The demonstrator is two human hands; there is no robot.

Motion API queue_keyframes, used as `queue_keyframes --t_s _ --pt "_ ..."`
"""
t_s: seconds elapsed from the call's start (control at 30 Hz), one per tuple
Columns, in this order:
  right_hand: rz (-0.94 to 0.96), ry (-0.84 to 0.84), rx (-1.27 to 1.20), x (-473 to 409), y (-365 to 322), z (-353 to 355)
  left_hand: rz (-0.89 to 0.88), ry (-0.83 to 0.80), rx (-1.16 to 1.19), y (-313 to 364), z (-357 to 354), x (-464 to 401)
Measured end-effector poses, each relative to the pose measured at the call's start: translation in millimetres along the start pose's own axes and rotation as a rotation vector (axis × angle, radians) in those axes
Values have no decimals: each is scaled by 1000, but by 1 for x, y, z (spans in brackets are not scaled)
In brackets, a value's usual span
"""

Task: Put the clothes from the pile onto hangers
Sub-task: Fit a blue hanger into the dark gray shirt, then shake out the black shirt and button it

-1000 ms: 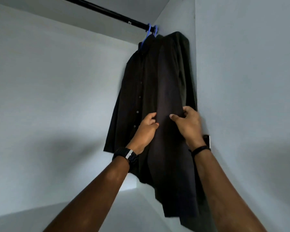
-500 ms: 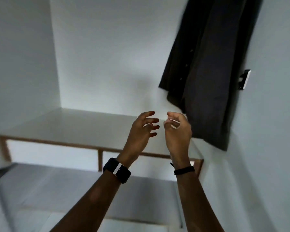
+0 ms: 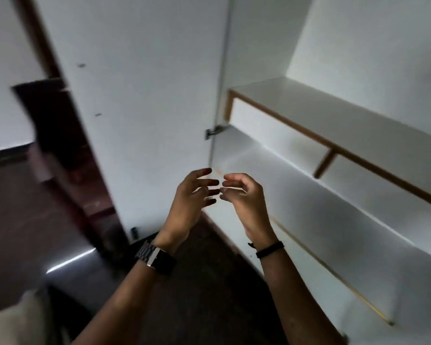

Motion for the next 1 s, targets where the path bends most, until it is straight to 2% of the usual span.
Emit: queue_keyframes --t_s 0.33,0.5,0.77,1.0 --pt "-386 -544 -29 72 118 -273 278 507 -8 -108 265 95" --pt "-486 -774 12 122 166 -378 378 705 3 -144 355 148" --pt "-581 -1054 88 201 247 -478 521 1002 -10 -220 444 226" --pt "-669 -1240 149 265 339 -527 634 1132 -29 -314 484 296"
Point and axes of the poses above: each hand's wrist, its own x-axis away from the middle knuckle, its own z-axis out of the back of the hand, y = z × x, the point moved 4 cm from there along -x, towards the middle knuckle, and after that the axes turned 9 degrees about -x, right-handed, at the moved point
